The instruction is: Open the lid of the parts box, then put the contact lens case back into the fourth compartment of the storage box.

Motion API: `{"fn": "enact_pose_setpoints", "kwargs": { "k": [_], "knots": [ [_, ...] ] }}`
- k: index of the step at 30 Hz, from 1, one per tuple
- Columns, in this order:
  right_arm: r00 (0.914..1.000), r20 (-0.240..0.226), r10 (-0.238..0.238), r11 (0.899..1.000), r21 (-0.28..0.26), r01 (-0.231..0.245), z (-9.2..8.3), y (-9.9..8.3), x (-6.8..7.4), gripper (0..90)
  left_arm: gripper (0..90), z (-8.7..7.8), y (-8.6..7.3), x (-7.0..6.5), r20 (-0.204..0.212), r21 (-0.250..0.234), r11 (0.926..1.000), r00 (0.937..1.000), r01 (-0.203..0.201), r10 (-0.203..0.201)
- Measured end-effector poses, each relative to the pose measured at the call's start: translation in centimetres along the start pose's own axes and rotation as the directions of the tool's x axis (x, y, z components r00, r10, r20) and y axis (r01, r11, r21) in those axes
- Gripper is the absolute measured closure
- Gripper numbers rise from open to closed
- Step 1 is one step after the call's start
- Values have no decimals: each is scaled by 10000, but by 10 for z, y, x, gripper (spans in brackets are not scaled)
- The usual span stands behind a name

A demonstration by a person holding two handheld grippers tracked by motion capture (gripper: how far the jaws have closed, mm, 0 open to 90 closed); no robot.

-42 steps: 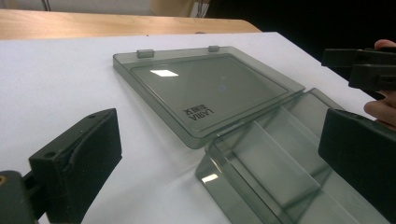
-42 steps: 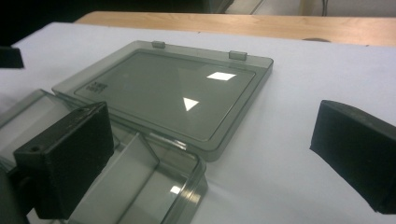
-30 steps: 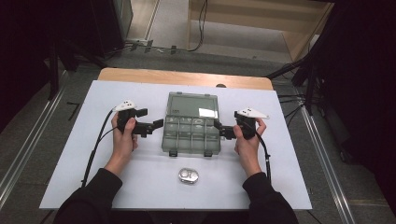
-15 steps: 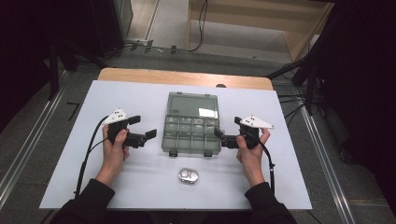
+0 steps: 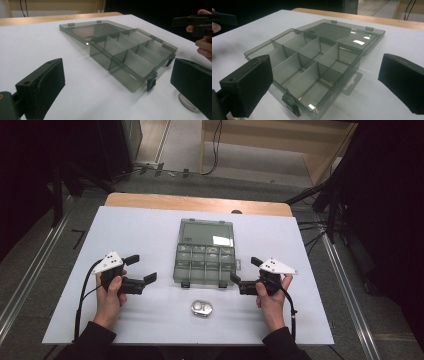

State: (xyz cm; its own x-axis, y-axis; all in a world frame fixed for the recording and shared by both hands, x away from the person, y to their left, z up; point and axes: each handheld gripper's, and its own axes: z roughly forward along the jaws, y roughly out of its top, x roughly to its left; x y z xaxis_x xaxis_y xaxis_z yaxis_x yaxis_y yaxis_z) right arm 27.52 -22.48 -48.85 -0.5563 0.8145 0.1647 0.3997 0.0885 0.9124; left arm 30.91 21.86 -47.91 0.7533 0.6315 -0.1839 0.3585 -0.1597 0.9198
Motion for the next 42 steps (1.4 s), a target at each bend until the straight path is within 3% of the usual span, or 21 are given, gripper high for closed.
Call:
{"fn": "enact_pose_setpoints", "kwargs": {
  "k": [9, 16, 24, 33, 35, 37, 42],
  "knots": [
    [9977, -472, -483, 9988, 29, 485, -7, 3, 9, 0, 0, -18, -12, 0, -407, -32, 10000, 9991, -87, 85],
    [9933, -848, -788, 9967, 133, 802, -6, 4, 16, 0, 0, -31, -16, -1, -495, -203, 9998, 9988, -32, 22],
    [9892, -1191, -853, 9957, 251, 889, -4, 4, 20, 0, 0, -51, -21, -3, -630, -377, 9992, 9979, -144, 120],
    [9751, -1746, -1367, 9886, 393, 1457, -3, 10, 32, 0, 0, -68, -28, -4, -887, -545, 9981, 9958, -283, 234],
    [9671, -2051, -1507, 9859, 405, 1622, -3, 12, 36, 0, 0, -71, -31, -5, -942, -548, 9979, 9951, -351, 298],
    [9654, -2097, -1550, 9848, 448, 1679, -2, 12, 38, 0, 0, -74, -33, -5, -976, -498, 9982, 9948, -332, 282],
    [9520, -2469, -1810, 9776, 607, 2017, 2, 12, 46, 0, 0, -80, -36, -3, -1079, -544, 9980, 9938, -318, 258]
  ]
}}
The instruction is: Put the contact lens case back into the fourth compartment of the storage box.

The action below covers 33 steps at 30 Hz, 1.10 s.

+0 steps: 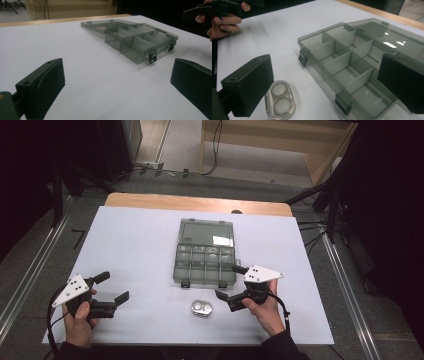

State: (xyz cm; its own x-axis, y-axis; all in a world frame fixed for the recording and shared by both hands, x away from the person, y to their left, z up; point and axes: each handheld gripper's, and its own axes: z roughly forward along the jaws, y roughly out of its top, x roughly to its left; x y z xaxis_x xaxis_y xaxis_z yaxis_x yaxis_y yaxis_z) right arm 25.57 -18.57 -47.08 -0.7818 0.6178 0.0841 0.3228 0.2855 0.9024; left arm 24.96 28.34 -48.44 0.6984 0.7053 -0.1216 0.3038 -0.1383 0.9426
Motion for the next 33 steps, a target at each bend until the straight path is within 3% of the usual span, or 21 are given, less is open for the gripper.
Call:
{"fn": "enact_pose_setpoints", "kwargs": {
  "k": [9, 11, 14, 27, 33],
  "knots": [
    [9965, -722, -431, 9981, 417, 462, 9, 4, 12, 0, 0, -4, -2, 2, -81, -93, 9999, 9999, -73, 72],
    [9964, -701, -483, 9978, 423, 513, 10, 4, 14, 87, 0, -4, -3, 3, -121, -85, 10000, 9999, -36, 35],
    [9954, -760, -585, 9965, 549, 628, 12, 4, 19, 105, 0, -3, -3, 3, -124, -87, 9999, 9999, -50, 49],
    [9789, -1753, -1054, 9838, 1251, 1283, 24, 6, 35, 142, 0, -2, -4, 3, -107, -45, 10000, 9999, -78, 77],
    [9732, -1985, -1165, 9789, 1428, 1463, 26, 6, 38, 224, 0, 0, -5, 3, -70, 42, 9999, 9999, -114, 114]
  ]
}}
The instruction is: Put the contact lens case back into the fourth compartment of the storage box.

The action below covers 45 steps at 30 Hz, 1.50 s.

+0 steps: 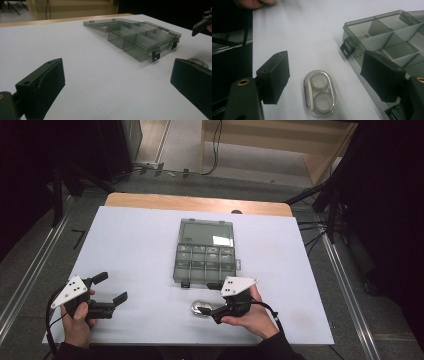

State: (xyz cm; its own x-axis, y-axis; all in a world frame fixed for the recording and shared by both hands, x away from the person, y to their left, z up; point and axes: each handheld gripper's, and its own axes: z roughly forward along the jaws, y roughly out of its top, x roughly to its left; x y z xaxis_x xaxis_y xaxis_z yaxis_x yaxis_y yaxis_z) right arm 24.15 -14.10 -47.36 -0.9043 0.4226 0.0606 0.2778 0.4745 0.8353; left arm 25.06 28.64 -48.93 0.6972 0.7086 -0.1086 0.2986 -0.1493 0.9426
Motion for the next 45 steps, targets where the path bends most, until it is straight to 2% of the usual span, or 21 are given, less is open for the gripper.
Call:
{"fn": "enact_pose_setpoints", "kwargs": {
  "k": [9, 13, 16, 27, 31, 45],
  "knots": [
    [9996, -290, -50, 9979, 637, 68, 9, -1, 1, 291, 0, 1, -1, 0, 41, 11, 10000, 10000, -17, 17],
    [9992, -354, -165, 9945, 1025, 200, 13, -3, 1, 347, 0, 1, -1, 0, 56, 26, 10000, 10000, -23, 23],
    [9990, -389, -228, 9914, 1283, 276, 17, -4, 3, 352, 0, 1, -1, 0, 60, 68, 10000, 10000, -45, 44],
    [9991, -288, -310, 9789, 2009, 362, 27, -7, 4, 375, 0, 2, -1, -1, 81, 83, 10000, 10000, -41, 40],
    [9983, -122, -565, 9717, 2288, 578, 31, -10, 4, 392, 0, 3, -1, -1, 92, 119, 9999, 9999, -86, 85],
    [9974, -134, -715, 9635, 2578, 725, 39, -14, 5, 425, 0, 3, -2, -1, 105, 100, 9999, 9999, -79, 78]
  ]
}}
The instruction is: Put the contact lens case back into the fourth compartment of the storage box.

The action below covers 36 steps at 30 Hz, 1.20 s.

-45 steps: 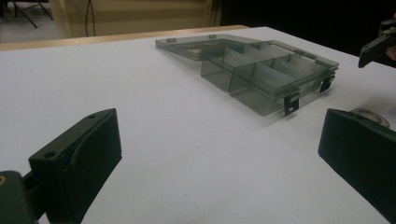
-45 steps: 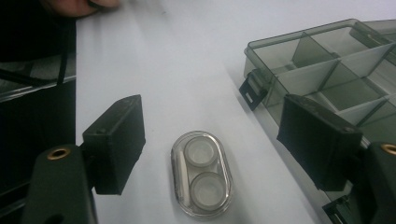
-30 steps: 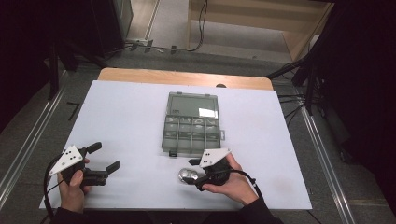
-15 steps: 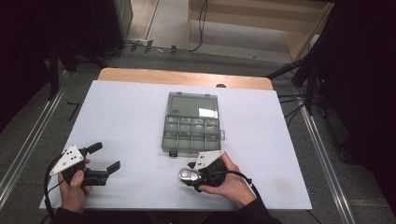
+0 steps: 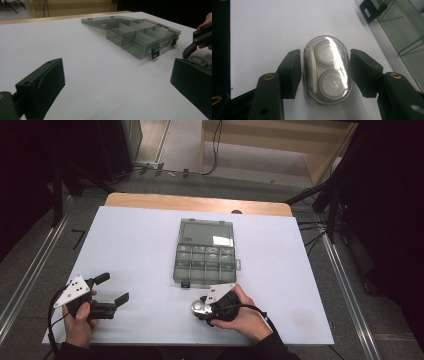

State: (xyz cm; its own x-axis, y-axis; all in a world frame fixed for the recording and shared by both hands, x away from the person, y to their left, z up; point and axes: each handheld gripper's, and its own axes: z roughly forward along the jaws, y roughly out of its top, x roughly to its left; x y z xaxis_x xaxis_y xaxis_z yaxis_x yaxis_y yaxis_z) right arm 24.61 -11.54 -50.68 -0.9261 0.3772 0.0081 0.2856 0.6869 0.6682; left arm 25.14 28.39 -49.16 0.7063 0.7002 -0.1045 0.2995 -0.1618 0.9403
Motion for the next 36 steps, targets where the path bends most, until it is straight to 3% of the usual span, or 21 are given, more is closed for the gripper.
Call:
{"fn": "enact_pose_setpoints", "kwargs": {
  "k": [17, 36],
  "knots": [
    [10000, -18, -94, 9999, 125, 94, 2, -1, 0, 468, 0, 0, 0, -1, -8, -50, 10000, 10000, -32, 32],
    [9983, -93, 570, 9956, -734, -575, -17, 2, -7, 468, 0, 0, -2, -3, -78, -197, 9998, 9999, -105, 104]
  ]
}}
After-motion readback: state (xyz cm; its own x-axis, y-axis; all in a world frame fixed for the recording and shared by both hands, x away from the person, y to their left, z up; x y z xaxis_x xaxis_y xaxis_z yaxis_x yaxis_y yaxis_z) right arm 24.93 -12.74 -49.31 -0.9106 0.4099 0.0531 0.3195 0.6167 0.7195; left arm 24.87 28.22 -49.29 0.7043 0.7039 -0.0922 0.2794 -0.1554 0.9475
